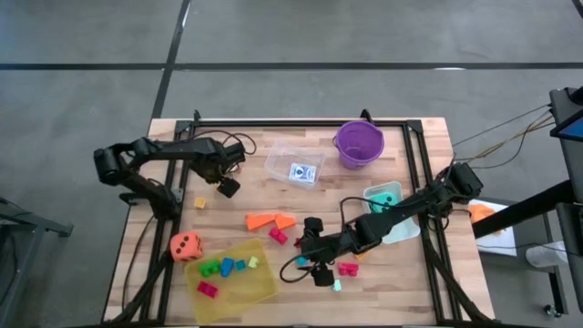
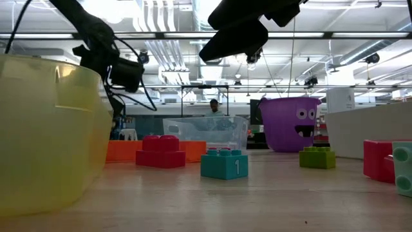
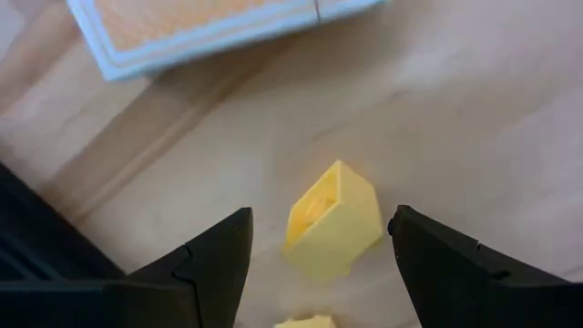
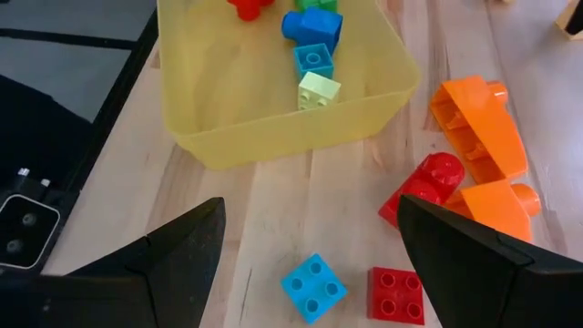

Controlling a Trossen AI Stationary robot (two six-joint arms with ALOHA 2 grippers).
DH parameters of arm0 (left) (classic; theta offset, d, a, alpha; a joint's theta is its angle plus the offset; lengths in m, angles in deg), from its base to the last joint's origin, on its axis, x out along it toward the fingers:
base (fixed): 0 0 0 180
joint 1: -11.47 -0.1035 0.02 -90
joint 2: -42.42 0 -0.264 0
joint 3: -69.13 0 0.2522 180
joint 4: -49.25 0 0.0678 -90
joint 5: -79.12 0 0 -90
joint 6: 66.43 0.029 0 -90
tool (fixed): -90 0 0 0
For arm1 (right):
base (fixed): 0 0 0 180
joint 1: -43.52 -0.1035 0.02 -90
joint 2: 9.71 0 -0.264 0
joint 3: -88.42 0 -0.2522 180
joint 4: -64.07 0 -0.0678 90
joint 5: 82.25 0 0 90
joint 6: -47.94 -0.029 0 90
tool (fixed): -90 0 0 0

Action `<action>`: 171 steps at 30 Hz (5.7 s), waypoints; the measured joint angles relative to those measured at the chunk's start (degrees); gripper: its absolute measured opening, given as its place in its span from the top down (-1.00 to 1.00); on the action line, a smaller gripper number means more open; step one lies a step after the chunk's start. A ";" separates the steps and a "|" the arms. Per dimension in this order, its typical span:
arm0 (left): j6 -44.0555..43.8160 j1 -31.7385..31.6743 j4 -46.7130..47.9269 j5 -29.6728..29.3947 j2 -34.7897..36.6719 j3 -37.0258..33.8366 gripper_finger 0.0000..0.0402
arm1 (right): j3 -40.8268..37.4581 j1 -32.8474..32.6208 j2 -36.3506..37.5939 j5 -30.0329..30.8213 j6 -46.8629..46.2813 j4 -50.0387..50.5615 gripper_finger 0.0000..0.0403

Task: Pick & Place Toys
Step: Put the yellow game piece into the yellow bin

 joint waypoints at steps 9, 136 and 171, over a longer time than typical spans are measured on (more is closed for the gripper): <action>6.42 0.07 0.22 0.71 -4.43 0.07 -0.27 | 0.00 0.00 0.00 -0.21 0.41 -0.18 -0.59; -36.73 68.91 -11.07 11.30 -19.09 22.72 0.59 | -0.02 -1.24 0.00 0.23 -9.22 -0.43 -0.59; -38.31 68.91 -11.93 12.41 -19.89 20.02 0.57 | -0.02 -1.33 0.00 0.24 -9.49 -0.50 -0.59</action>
